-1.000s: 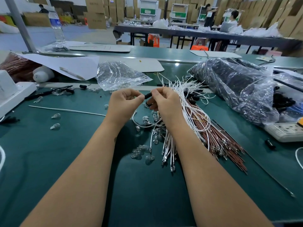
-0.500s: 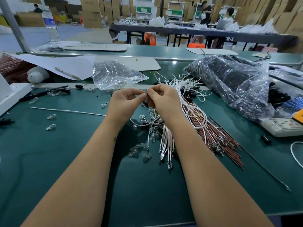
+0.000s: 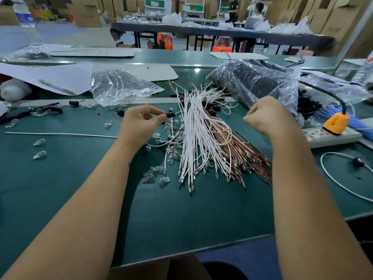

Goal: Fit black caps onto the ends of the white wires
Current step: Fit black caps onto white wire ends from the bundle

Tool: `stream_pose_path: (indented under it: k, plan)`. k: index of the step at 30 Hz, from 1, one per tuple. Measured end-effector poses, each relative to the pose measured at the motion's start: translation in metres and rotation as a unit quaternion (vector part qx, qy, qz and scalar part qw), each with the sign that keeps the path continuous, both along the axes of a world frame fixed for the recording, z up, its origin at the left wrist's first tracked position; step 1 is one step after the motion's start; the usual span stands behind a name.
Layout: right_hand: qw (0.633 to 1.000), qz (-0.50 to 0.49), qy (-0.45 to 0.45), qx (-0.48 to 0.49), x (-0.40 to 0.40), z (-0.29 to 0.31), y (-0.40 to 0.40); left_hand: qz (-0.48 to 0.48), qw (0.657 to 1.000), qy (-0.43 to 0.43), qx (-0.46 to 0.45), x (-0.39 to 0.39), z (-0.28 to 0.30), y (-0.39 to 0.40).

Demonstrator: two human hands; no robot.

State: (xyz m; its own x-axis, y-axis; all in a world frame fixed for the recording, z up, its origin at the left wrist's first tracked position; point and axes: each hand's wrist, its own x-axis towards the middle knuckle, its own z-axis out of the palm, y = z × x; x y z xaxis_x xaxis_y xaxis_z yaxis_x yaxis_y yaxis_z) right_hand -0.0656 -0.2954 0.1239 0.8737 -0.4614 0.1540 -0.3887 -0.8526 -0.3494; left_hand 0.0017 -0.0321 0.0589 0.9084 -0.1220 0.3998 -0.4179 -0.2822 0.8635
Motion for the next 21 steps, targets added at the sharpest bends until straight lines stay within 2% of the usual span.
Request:
stream_pose_path:
  k: [3,6,13,18,20,21]
  plan:
    - [0.994,-0.016,0.109,-0.003,-0.005,-0.005,-0.012,0.003,1.000,0.001,0.018,-0.002,-0.001,-0.001]
    - [0.988,-0.016,0.156,0.008,-0.002,-0.012,-0.012,0.004,1.000,0.007,0.027,-0.003,-0.002,-0.003]
    - [0.994,-0.020,0.094,-0.059,0.009,-0.021,0.003,0.001,0.999,0.019,0.028,-0.004,-0.002,-0.002]
    - [0.988,-0.014,0.131,-0.079,0.016,-0.017,0.012,0.005,1.000,0.021,0.021,-0.004,-0.002,-0.001]
    - [0.993,-0.038,0.079,-0.083,0.021,-0.011,0.015,0.009,1.000,0.023,0.014,-0.003,-0.002,-0.001]
    - [0.995,-0.045,0.013,-0.093,0.025,-0.007,0.020,0.010,1.000,0.023,0.012,-0.003,-0.002,-0.001]
